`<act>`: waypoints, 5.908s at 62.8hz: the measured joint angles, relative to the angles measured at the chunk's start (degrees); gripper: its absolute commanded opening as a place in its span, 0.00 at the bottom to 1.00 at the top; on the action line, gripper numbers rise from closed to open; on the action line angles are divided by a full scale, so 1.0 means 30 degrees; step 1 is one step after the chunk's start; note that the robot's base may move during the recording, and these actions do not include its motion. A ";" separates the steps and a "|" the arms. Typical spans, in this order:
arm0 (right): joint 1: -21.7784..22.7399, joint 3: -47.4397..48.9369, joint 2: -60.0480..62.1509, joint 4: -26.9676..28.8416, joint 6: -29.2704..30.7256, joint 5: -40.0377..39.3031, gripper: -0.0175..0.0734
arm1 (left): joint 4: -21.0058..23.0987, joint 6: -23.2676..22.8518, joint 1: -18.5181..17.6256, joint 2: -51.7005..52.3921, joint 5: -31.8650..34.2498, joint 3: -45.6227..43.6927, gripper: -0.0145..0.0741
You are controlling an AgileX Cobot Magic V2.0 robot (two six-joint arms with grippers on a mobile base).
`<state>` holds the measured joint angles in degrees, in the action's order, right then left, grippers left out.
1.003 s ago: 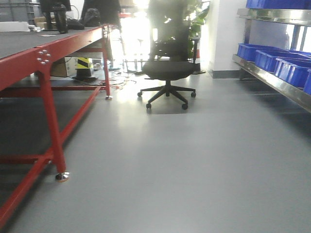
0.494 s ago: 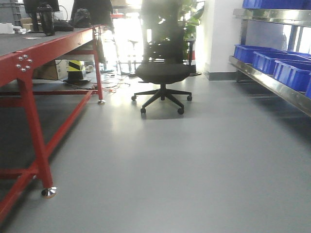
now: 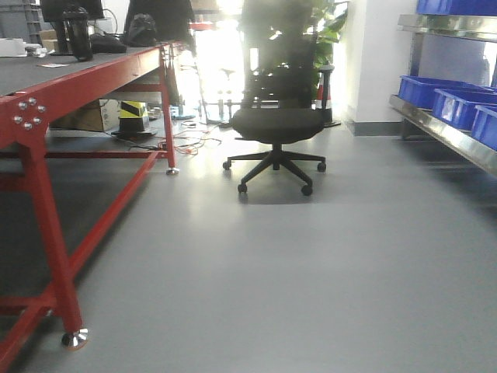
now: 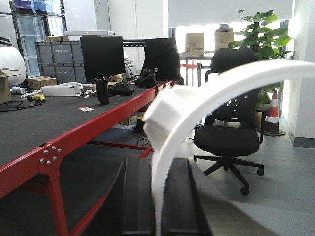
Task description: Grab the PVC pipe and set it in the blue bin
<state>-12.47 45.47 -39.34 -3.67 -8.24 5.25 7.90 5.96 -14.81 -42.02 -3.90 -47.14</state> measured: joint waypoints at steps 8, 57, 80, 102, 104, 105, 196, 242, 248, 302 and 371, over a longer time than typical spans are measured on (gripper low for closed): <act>0.0000 0.0000 0.0000 0.0000 0.0000 0.0000 0.01 | 0.0000 0.0000 0.0000 0.0000 0.0000 0.0000 0.04; 0.0000 0.0000 0.0000 0.0000 0.0038 0.0000 0.01 | 0.0000 0.0000 0.0000 0.0000 0.0000 0.0000 0.04; 0.0000 0.0000 0.0000 0.0000 0.0038 0.0000 0.01 | 0.0000 0.0000 0.0000 0.0000 0.0000 0.0000 0.04; 0.0000 0.0000 0.0000 0.0000 0.0038 -0.0079 0.01 | 0.0000 0.0000 0.0000 0.0000 0.0000 0.0000 0.04; 0.0000 0.0000 0.0000 0.0000 0.0038 -0.0079 0.01 | 0.0000 0.0000 0.0000 0.0000 0.0000 0.0000 0.04; 0.0000 0.0000 0.0000 0.0000 0.0038 -0.0079 0.01 | 0.0000 0.0000 0.0000 0.0000 0.0000 0.0000 0.04; 0.0000 0.0000 0.0000 0.0000 0.0038 -0.0122 0.01 | 0.0000 0.0000 0.0000 0.0000 0.0000 0.0000 0.04; 0.0000 0.0000 0.0000 0.0000 0.0038 -0.0122 0.01 | 0.0000 0.0000 0.0000 0.0000 0.0000 0.0000 0.04; 0.0000 0.0000 0.0000 0.0000 0.0038 -0.0122 0.01 | 0.0000 0.0000 0.0000 0.0000 0.0000 0.0000 0.04; 0.0000 0.0000 0.0000 0.0000 0.0038 -0.0122 0.01 | 0.0000 0.0000 0.0000 0.0000 0.0000 0.0000 0.04; 0.0000 0.0000 0.0000 0.0000 0.0038 -0.0122 0.01 | 0.0000 0.0000 0.0000 0.0000 0.0000 0.0000 0.04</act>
<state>-12.47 45.47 -39.34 -3.67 -8.13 4.88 7.90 5.96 -14.81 -42.02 -3.90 -47.14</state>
